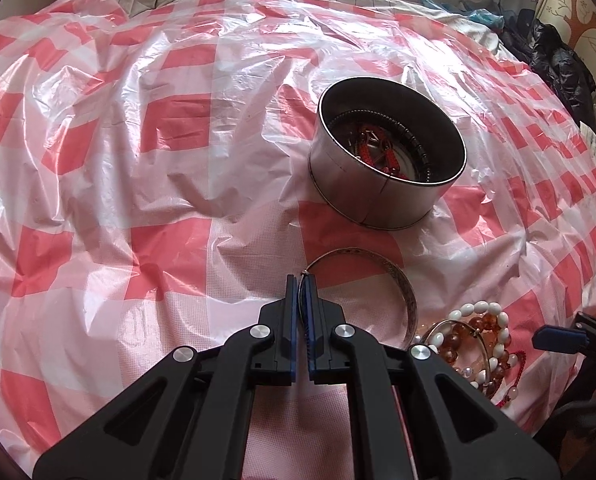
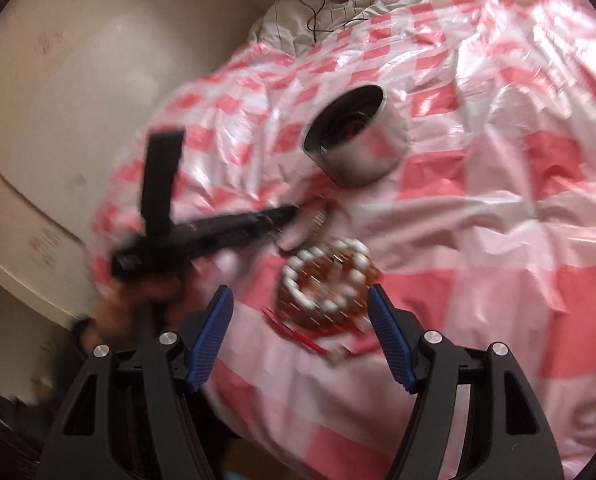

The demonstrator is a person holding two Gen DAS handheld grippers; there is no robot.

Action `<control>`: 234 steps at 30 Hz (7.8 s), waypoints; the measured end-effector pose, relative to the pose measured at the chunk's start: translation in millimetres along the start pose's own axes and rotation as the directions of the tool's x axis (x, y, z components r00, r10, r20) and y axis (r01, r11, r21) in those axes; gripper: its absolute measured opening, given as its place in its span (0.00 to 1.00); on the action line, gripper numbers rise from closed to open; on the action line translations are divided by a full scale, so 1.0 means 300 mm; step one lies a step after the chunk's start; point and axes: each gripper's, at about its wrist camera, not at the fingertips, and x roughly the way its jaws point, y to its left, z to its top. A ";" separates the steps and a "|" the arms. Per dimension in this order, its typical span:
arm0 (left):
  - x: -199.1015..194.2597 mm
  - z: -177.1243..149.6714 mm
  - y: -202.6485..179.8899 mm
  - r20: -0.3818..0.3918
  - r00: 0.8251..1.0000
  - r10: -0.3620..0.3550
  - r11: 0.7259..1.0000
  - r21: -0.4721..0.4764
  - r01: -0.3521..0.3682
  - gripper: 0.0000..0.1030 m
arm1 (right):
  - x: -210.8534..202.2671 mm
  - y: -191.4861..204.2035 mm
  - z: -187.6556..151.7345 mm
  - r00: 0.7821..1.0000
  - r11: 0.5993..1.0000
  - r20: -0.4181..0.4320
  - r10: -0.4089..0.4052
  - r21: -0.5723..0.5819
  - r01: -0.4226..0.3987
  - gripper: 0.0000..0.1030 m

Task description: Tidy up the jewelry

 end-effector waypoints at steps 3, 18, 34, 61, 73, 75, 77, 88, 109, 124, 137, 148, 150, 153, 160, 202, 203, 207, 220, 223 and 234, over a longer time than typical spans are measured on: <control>0.002 0.000 -0.003 0.000 1.000 0.001 1.000 0.001 -0.001 0.03 | 0.039 0.037 -0.022 0.993 0.989 -0.042 -0.113 -0.098 0.108 0.66; -0.051 0.007 0.044 0.066 0.988 -0.138 0.985 -0.092 0.144 0.03 | -0.081 0.015 -0.068 0.994 1.000 0.112 -0.019 -0.006 0.020 0.03; -0.234 0.032 0.061 0.297 0.908 -0.294 0.944 -0.060 0.326 0.03 | -0.194 -0.085 0.058 0.953 0.980 0.277 0.121 0.121 -0.160 0.03; -0.085 0.223 -0.010 0.266 0.915 -0.304 0.941 -0.065 0.332 0.04 | -0.050 -0.110 0.378 0.949 0.991 0.309 0.060 0.094 -0.093 0.03; -0.034 0.214 0.005 0.164 0.964 -0.210 0.966 -0.116 0.230 0.40 | 0.089 -0.078 0.449 0.964 0.998 0.260 -0.059 0.045 0.049 0.03; -0.043 0.210 -0.014 0.190 0.971 -0.143 0.983 -0.086 0.161 0.40 | 0.121 -0.066 0.454 0.963 0.995 0.249 -0.100 0.026 0.097 0.03; -0.084 0.213 0.004 0.252 0.950 -0.186 0.970 -0.105 0.218 0.40 | 0.152 -0.056 0.461 0.961 0.989 0.236 -0.147 0.006 0.150 0.03; -0.003 0.204 -0.008 0.216 0.748 -0.628 0.718 -0.211 0.663 0.47 | 0.055 -0.099 0.467 0.910 0.960 0.310 -0.275 0.045 0.275 0.54; -0.208 0.167 -0.055 0.386 0.915 0.115 0.993 -0.064 -0.098 0.77 | 0.020 -0.102 0.396 0.929 0.972 0.289 -0.232 0.089 0.215 0.78; -0.306 0.098 -0.057 0.445 0.869 0.216 0.975 -0.046 -0.218 0.89 | 0.021 -0.088 0.243 0.941 0.970 0.246 -0.233 0.124 0.208 0.82; -0.342 0.061 -0.078 0.473 0.836 0.277 0.948 0.007 -0.318 0.92 | 0.018 -0.087 0.168 0.946 0.969 0.226 -0.231 0.145 0.202 0.83; -0.262 0.003 -0.095 0.241 0.970 0.013 0.994 0.103 -0.039 0.92 | -0.029 -0.106 0.091 0.942 0.961 0.229 -0.247 0.186 0.206 0.84; -0.226 -0.026 -0.116 0.190 0.981 -0.042 0.993 0.119 0.019 0.93 | -0.045 -0.118 0.073 0.940 0.957 0.232 -0.251 0.208 0.205 0.84; -0.185 -0.060 -0.156 0.136 0.987 -0.082 0.987 0.148 0.062 0.92 | -0.059 -0.132 0.052 0.941 0.953 0.230 -0.249 0.232 0.196 0.85; -0.134 -0.100 -0.185 0.088 0.991 -0.105 0.980 0.177 0.088 0.92 | -0.058 -0.121 0.018 0.947 0.956 0.212 -0.240 0.222 0.193 0.85; -0.142 -0.124 -0.022 0.120 0.981 0.151 0.967 0.186 -0.171 0.92 | 0.120 0.019 0.006 0.844 0.840 0.135 -0.519 -0.105 0.533 0.93; -0.139 -0.119 -0.022 0.117 0.984 0.132 0.972 0.179 -0.152 0.92 | 0.120 0.019 0.006 0.844 0.840 0.135 -0.518 -0.105 0.532 0.93; -0.128 -0.093 -0.007 0.126 0.988 0.084 0.987 0.125 -0.100 0.92 | 0.115 0.017 0.007 0.849 0.846 0.132 -0.512 -0.098 0.525 0.93; -0.044 -0.049 0.045 0.113 0.993 0.019 0.999 0.026 -0.022 0.68 | 0.023 0.041 0.021 0.864 0.886 0.250 -0.437 -0.048 0.462 0.93; -0.022 -0.048 0.035 0.109 0.994 0.033 0.999 0.038 -0.037 0.68 | 0.002 0.029 0.025 0.875 0.906 0.266 -0.404 -0.017 0.424 0.93; -0.041 -0.029 0.078 0.108 0.992 0.063 0.998 0.014 -0.065 0.04 | 0.025 0.012 0.032 0.910 0.936 0.231 -0.344 0.001 0.353 0.92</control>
